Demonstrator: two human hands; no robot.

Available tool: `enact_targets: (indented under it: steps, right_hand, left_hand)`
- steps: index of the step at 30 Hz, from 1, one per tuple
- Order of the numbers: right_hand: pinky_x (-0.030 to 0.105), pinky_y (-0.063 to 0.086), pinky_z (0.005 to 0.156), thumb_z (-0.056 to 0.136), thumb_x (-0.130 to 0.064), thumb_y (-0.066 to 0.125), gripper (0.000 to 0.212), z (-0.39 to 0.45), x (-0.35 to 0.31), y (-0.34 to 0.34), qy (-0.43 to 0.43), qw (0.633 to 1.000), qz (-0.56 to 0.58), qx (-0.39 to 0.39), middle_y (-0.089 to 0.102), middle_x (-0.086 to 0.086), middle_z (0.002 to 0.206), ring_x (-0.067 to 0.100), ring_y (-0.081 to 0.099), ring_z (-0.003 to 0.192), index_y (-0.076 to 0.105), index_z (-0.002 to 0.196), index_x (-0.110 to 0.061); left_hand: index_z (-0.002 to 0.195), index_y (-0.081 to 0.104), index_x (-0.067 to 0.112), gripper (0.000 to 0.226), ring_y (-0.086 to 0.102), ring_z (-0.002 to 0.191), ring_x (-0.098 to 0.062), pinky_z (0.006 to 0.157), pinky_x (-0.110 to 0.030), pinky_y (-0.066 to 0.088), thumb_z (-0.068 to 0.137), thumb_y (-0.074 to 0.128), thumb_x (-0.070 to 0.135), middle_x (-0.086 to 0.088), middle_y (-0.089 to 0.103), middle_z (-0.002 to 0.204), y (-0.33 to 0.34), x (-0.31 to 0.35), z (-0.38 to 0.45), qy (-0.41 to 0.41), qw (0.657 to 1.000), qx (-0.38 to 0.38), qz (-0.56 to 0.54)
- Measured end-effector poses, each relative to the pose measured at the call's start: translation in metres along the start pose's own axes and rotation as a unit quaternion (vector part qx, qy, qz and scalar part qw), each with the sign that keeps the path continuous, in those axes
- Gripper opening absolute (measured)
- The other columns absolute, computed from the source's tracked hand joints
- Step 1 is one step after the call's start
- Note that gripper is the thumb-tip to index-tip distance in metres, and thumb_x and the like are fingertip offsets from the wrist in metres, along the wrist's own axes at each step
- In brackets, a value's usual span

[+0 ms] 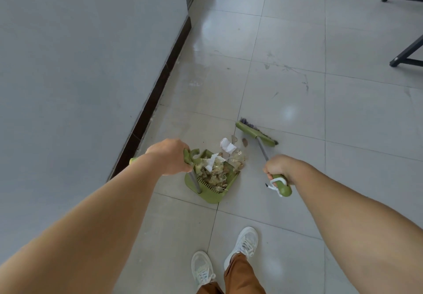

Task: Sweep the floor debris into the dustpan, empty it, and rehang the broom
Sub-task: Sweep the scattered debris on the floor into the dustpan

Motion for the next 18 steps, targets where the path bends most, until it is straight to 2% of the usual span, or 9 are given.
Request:
enact_targets:
  steps: [5, 8, 10, 12, 14, 16, 18]
  right_hand:
    - [0.023, 0.042, 0.049, 0.093, -0.003, 0.037, 0.031, -0.011, -0.009, 0.067, 0.018, 0.995, -0.044, -0.088, 0.054, 0.009, 0.065, 0.019, 0.051, 0.056, 0.051, 0.065, -0.006]
    - [0.024, 0.042, 0.052, 0.093, -0.006, 0.037, 0.029, -0.031, -0.014, 0.103, 0.023, 0.99, -0.036, -0.135, 0.054, 0.007, 0.069, 0.017, 0.051, 0.059, 0.052, 0.068, -0.009]
    - [0.018, 0.04, 0.044, 0.095, -0.006, 0.034, 0.029, -0.045, -0.017, 0.116, 0.023, 0.986, -0.006, -0.163, 0.051, 0.003, 0.066, 0.012, 0.048, 0.054, 0.048, 0.07, -0.01]
    - [0.011, 0.035, 0.035, 0.094, -0.004, 0.032, 0.03, -0.059, -0.021, 0.125, 0.015, 0.983, 0.01, -0.181, 0.049, 0.002, 0.061, 0.01, 0.045, 0.047, 0.045, 0.068, -0.01]
    - [0.008, 0.033, 0.033, 0.092, -0.002, 0.03, 0.03, -0.072, -0.023, 0.126, 0.002, 0.983, 0.011, -0.183, 0.052, 0.003, 0.047, 0.009, 0.046, 0.033, 0.044, 0.066, -0.008]
    - [0.007, 0.032, 0.033, 0.091, -0.001, 0.03, 0.03, -0.081, -0.025, 0.121, -0.008, 0.984, 0.009, -0.18, 0.046, -0.001, 0.027, 0.006, 0.042, 0.02, 0.043, 0.064, -0.007]
    - [0.009, 0.032, 0.033, 0.089, 0.0, 0.032, 0.031, -0.087, -0.024, 0.111, -0.013, 0.984, 0.008, -0.177, 0.042, -0.002, 0.024, 0.007, 0.039, 0.019, 0.041, 0.061, -0.008]
  left_hand:
    - [0.081, 0.062, 0.032, 0.016, 0.065, 0.08, -0.021, 0.069, -0.03, 0.052, 0.077, 0.077, 0.038, 0.005, 0.066, 0.081, -0.003, -0.003, 0.0, -0.001, 1.0, -0.001, 0.004]
    - [0.092, 0.067, 0.033, 0.018, 0.065, 0.084, -0.021, 0.075, -0.032, 0.055, 0.078, 0.076, 0.04, 0.005, 0.068, 0.087, -0.003, -0.001, -0.002, 0.003, 1.0, 0.007, 0.005]
    - [0.099, 0.069, 0.032, 0.022, 0.065, 0.087, -0.021, 0.079, -0.034, 0.056, 0.079, 0.076, 0.04, 0.004, 0.069, 0.091, -0.003, 0.0, -0.003, 0.007, 1.0, 0.01, 0.003]
    - [0.102, 0.07, 0.029, 0.024, 0.065, 0.089, -0.021, 0.081, -0.034, 0.056, 0.081, 0.075, 0.04, 0.004, 0.069, 0.094, -0.003, 0.002, -0.004, 0.012, 1.0, 0.014, 0.009]
    - [0.103, 0.069, 0.029, 0.026, 0.065, 0.089, -0.021, 0.08, -0.033, 0.055, 0.081, 0.075, 0.041, 0.004, 0.069, 0.093, -0.003, 0.002, -0.006, 0.02, 1.0, 0.018, 0.014]
    - [0.103, 0.069, 0.029, 0.026, 0.065, 0.089, -0.021, 0.081, -0.034, 0.055, 0.081, 0.074, 0.042, 0.005, 0.069, 0.093, -0.003, 0.0, -0.009, 0.025, 0.999, 0.025, 0.017]
    - [0.103, 0.069, 0.028, 0.026, 0.064, 0.09, -0.02, 0.081, -0.035, 0.055, 0.082, 0.074, 0.042, 0.005, 0.069, 0.094, -0.003, -0.002, -0.013, 0.032, 0.999, 0.031, 0.017]
Point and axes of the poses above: each hand's wrist, its own z-axis towards the middle knuckle, its own y-axis out of the palm, x = y × z, the point moved 2 cm from there along z, towards the middle knuckle
